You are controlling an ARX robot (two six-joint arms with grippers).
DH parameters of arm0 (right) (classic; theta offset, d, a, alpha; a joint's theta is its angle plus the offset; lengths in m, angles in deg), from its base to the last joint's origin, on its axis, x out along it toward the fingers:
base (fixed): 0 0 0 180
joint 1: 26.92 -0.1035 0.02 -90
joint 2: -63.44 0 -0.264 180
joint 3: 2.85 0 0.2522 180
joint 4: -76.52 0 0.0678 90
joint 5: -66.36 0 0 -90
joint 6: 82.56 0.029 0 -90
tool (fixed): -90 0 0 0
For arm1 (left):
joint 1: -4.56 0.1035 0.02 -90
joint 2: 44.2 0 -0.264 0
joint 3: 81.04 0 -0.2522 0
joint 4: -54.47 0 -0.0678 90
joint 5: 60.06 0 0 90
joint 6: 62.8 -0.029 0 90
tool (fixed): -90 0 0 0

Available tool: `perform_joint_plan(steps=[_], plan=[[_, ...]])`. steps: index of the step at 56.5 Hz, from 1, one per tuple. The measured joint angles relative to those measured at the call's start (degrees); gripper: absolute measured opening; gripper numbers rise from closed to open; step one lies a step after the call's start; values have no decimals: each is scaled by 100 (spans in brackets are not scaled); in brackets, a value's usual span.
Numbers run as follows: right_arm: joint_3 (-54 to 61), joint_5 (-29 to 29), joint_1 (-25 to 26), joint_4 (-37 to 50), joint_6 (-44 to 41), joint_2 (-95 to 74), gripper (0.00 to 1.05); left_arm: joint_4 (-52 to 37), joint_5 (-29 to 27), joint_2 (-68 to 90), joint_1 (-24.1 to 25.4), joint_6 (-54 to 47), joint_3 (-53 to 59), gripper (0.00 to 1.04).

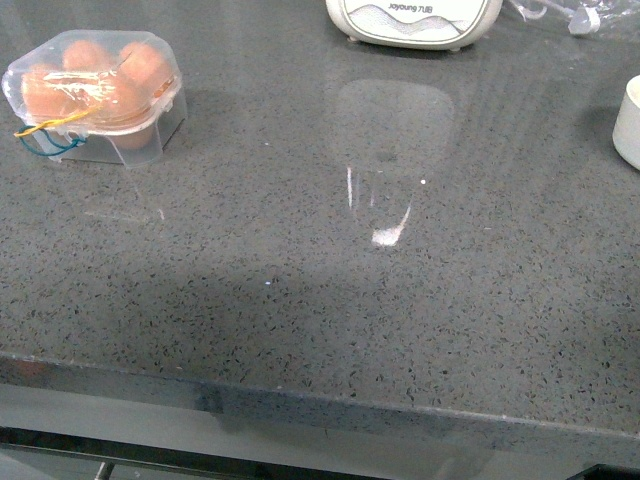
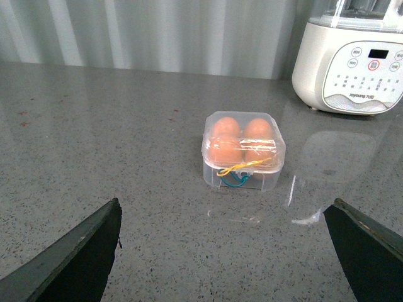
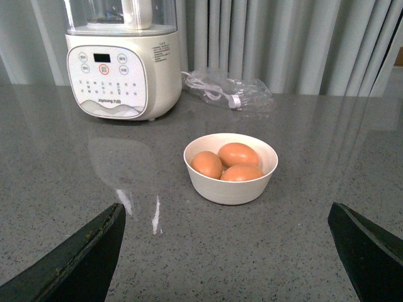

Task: Put egg into box

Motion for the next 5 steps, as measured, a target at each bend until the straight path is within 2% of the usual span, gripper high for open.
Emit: perform_joint_plan(steps=[5], plan=[[0, 0, 0, 0, 0, 0, 97, 0, 2, 0, 0, 0, 0, 98]])
